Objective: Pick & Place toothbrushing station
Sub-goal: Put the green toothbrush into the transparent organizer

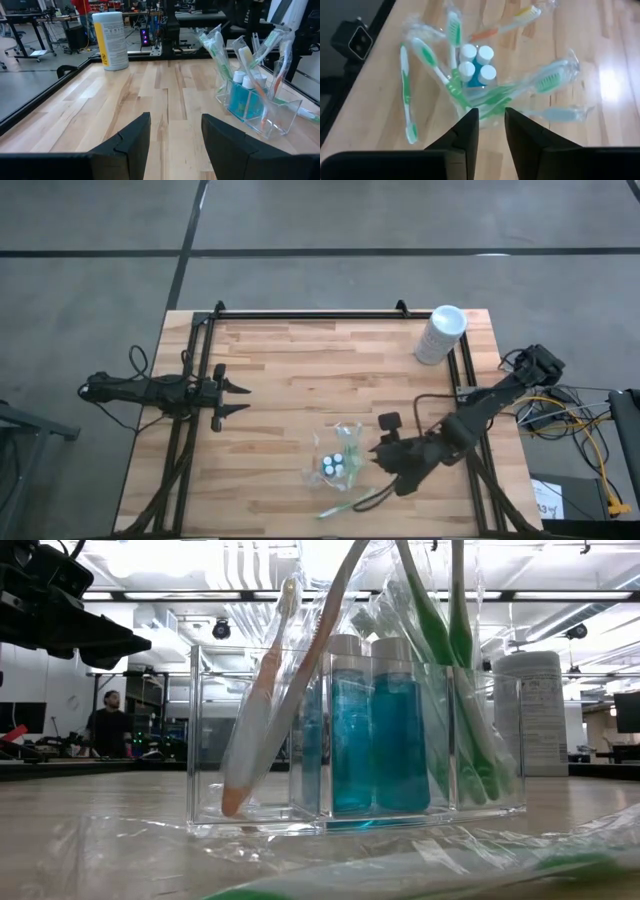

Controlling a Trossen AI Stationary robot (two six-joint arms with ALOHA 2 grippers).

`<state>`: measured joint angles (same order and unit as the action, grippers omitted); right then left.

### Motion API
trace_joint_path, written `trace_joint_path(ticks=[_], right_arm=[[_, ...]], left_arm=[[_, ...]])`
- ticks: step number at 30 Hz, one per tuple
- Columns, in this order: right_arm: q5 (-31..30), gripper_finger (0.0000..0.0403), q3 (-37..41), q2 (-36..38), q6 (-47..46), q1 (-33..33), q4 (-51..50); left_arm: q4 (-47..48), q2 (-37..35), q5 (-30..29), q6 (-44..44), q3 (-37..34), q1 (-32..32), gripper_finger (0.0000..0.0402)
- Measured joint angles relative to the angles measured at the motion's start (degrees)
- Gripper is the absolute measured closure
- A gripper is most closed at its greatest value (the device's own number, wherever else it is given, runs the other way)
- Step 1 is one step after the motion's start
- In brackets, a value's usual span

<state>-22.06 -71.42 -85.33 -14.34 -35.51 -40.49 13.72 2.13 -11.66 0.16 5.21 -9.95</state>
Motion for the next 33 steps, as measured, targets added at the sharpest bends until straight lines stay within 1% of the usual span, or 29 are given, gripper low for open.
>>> trace_joint_path(ticks=[6,11,14,19,25,28,30,33], right_arm=[[-9.0,0.0297,3.6,2.1,-3.7,-7.1,4.2],[-18.1,0.0284,9.2,3.2,-8.4,-13.6,11.7],[-21.3,0.0279,13.5,3.0,-11.9,-16.7,17.7],[-23.5,0.0275,21.6,1.8,-13.0,-19.6,30.7],[-24.2,0.0273,28.1,-0.2,-12.3,-19.9,43.1],[-24.2,0.0272,29.2,-1.6,-12.2,-19.8,47.3],[-24.0,0.027,29.6,-3.1,-12.2,-19.8,47.7],[-21.5,0.0268,29.6,-6.3,-12.0,-19.8,49.1]], left_arm=[[0.0,0.0,0.0,0.0,0.0,0.0,0.022],[0.0,0.0,0.0,0.0,0.0,0.0,0.022],[0.0,0.0,0.0,0.0,0.0,0.0,0.022],[0.0,0.0,0.0,0.0,0.0,0.0,0.022],[0.0,0.0,0.0,0.0,0.0,0.0,0.022],[0.0,0.0,0.0,0.0,0.0,0.0,0.022],[0.0,0.0,0.0,0.0,0.0,0.0,0.022],[0.0,0.1,0.0,0.0,0.0,0.0,0.022]])
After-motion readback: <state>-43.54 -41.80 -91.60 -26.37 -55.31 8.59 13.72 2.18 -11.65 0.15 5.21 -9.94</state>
